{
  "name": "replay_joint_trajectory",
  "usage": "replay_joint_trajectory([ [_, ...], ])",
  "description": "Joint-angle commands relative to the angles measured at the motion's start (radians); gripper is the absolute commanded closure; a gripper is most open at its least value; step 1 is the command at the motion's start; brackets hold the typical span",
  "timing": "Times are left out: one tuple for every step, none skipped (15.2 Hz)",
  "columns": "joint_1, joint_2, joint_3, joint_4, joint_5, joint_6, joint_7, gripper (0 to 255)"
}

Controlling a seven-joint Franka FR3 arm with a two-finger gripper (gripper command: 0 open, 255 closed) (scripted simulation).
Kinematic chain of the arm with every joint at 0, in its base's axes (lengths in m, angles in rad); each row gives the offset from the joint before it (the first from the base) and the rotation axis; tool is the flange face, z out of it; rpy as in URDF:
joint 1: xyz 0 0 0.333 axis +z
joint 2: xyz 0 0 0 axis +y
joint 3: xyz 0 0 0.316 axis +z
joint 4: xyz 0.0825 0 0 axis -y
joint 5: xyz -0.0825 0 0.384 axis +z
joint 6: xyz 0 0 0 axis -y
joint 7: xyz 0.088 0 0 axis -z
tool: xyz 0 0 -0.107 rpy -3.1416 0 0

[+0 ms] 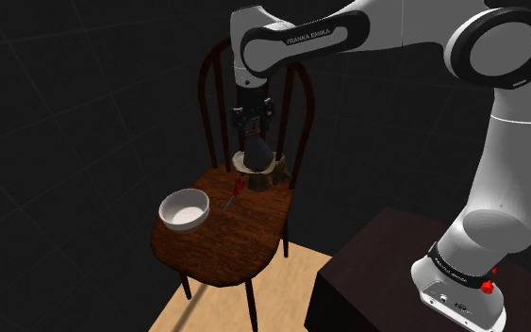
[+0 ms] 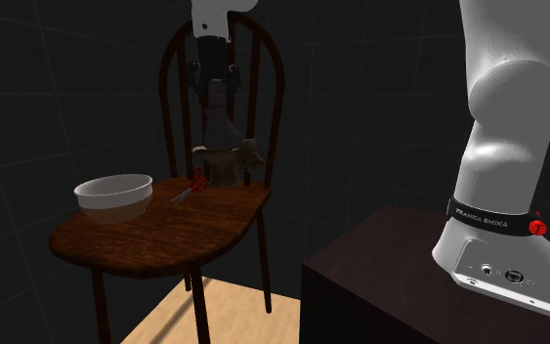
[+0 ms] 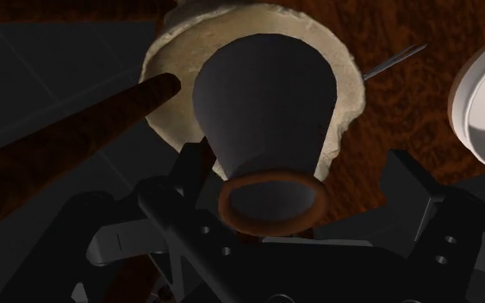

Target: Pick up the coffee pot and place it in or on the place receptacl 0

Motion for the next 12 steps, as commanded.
replay_joint_trajectory([
  [0.0, 0.0, 0.0, 0.0, 0.0, 0.0, 0.0, 0],
  [0.0, 0.0, 0.0, 0.0, 0.0, 0.0, 0.0, 0],
  [0.002, -0.002, 0.001, 0.032, 0.001, -0.033, -0.001, 0],
  [0.004, -0.001, 0.002, 0.066, 0.002, -0.067, -0.002, 0],
  [0.007, 0.001, 0.003, 0.102, 0.002, -0.101, -0.003, 0],
  [0.01, 0.003, 0.004, 0.132, 0.001, -0.129, -0.003, 0],
  [0.01, 0.003, 0.004, 0.132, 0.001, -0.129, -0.003, 0],
  [0.01, 0.003, 0.004, 0.132, 0.001, -0.129, -0.003, 0],
  [0.01, 0.003, 0.004, 0.132, 0.001, -0.129, -0.003, 0],
  [0.01, 0.003, 0.004, 0.132, 0.001, -0.129, -0.003, 0],
  [0.01, 0.003, 0.004, 0.132, 0.001, -0.129, -0.003, 0],
  [0.01, 0.003, 0.004, 0.132, 0.001, -0.129, -0.003, 0],
])
